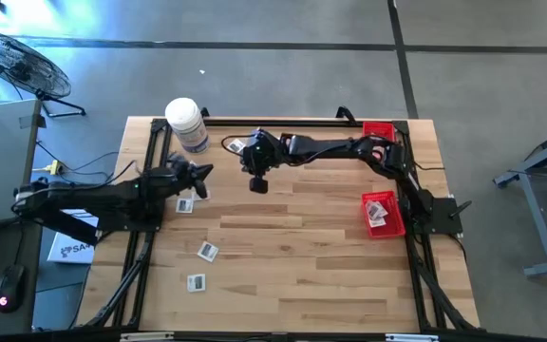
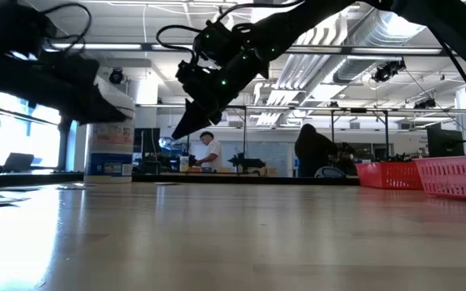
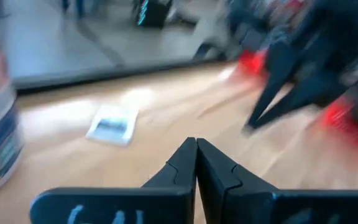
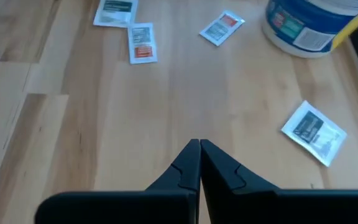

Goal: Pick & Place First Aid Supplies
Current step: Put the towelette pack into the bottom basket

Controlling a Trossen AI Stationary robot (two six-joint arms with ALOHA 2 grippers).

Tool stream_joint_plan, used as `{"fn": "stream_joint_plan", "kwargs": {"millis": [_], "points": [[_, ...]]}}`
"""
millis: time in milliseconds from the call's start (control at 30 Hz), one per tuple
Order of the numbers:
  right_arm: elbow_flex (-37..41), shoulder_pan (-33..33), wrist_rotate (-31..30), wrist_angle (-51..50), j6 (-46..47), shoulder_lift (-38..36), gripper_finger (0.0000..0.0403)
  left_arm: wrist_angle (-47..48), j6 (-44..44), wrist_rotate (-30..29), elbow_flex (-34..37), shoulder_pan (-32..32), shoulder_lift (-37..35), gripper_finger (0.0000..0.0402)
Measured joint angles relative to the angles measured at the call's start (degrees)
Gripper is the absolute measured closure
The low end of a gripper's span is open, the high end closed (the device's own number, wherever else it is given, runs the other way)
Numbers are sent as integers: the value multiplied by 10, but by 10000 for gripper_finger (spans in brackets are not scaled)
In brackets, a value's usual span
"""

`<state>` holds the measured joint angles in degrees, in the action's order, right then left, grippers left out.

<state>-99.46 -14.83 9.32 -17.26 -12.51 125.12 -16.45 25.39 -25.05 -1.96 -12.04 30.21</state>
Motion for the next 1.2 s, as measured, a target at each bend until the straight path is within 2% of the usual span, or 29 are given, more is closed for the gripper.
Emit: {"fn": "stream_joint_plan", "kwargs": {"millis": [67,267,367,567,667,833,967,1067,1200], "points": [[0,-4,0,4,-1,-2,401,-2,1,-10,-13,0,54,379],[5,-17,4,-2,-7,-41,402,-90,1,-13,-33,-18,211,312],[56,-18,4,49,-10,-68,402,-146,-15,-13,-51,-37,283,293],[176,-23,22,216,-11,-130,402,-189,-73,-8,-113,-77,417,289],[214,-26,35,262,-17,-161,402,-185,-77,3,-158,-99,488,289],[260,-24,41,279,-44,-192,402,-182,-69,-18,-233,-125,599,289],[273,-25,41,275,-45,-201,402,-180,-41,-12,-284,-144,667,289],[274,-26,38,250,-44,-200,402,-149,-17,-24,-310,-150,708,289],[274,-25,40,223,-45,-200,402,-117,11,-25,-329,-154,727,289]]}}
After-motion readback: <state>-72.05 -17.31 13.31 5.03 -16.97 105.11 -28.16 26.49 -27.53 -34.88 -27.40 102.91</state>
